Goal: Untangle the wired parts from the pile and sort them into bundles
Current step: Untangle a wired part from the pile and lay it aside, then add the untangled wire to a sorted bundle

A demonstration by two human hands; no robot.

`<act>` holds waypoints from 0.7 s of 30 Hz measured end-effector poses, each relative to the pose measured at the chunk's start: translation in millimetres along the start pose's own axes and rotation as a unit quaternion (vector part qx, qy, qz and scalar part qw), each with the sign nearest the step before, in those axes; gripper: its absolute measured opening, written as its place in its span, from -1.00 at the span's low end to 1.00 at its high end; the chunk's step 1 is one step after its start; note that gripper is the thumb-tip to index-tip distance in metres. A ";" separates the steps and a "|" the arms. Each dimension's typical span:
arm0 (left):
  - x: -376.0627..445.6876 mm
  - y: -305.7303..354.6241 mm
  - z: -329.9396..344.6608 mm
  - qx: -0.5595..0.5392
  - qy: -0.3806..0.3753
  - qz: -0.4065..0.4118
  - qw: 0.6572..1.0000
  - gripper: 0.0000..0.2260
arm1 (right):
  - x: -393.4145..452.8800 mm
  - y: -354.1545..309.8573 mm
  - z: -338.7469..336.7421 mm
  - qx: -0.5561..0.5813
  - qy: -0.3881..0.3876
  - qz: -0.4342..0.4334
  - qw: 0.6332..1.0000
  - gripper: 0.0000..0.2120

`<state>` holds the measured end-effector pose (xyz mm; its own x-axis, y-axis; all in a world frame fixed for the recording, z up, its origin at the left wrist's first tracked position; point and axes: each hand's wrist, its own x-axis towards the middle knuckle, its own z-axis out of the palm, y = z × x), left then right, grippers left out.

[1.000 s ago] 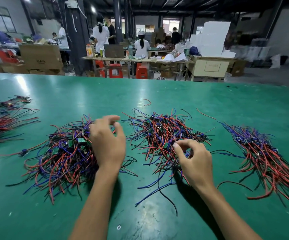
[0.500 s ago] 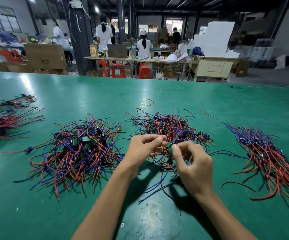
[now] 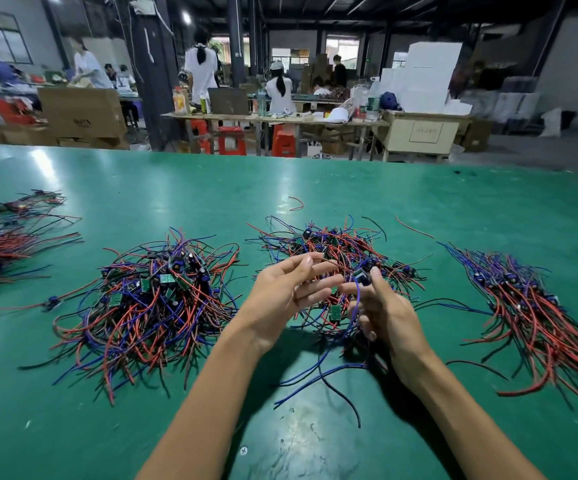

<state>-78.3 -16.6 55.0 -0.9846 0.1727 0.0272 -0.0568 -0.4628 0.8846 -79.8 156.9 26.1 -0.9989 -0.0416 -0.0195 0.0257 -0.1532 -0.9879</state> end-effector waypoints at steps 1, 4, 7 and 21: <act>0.3 0.1 -1.0 0.009 0.007 0.004 1.000 -0.81 | 0.4 -1.6 -0.3 0.022 -0.010 0.010 1.000 -0.51; -0.4 2.6 -4.6 0.077 0.024 -0.002 0.997 -0.81 | -1.2 -5.4 -2.3 0.047 -0.029 0.008 0.998 -0.66; -2.1 7.7 -7.1 0.145 0.003 -0.045 0.988 -0.74 | -3.9 -7.1 -4.1 0.029 -0.030 -0.029 0.999 -0.75; -14.7 30.1 -18.2 0.460 0.230 0.259 0.818 -0.75 | -5.4 7.7 -7.2 -0.379 0.083 -0.240 0.890 -0.88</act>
<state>-68.6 -48.9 72.7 -0.8075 -0.2815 0.5184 0.3279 0.5164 0.7911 -74.5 163.0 17.5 -0.8810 0.0054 0.4730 -0.3762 0.5980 -0.7077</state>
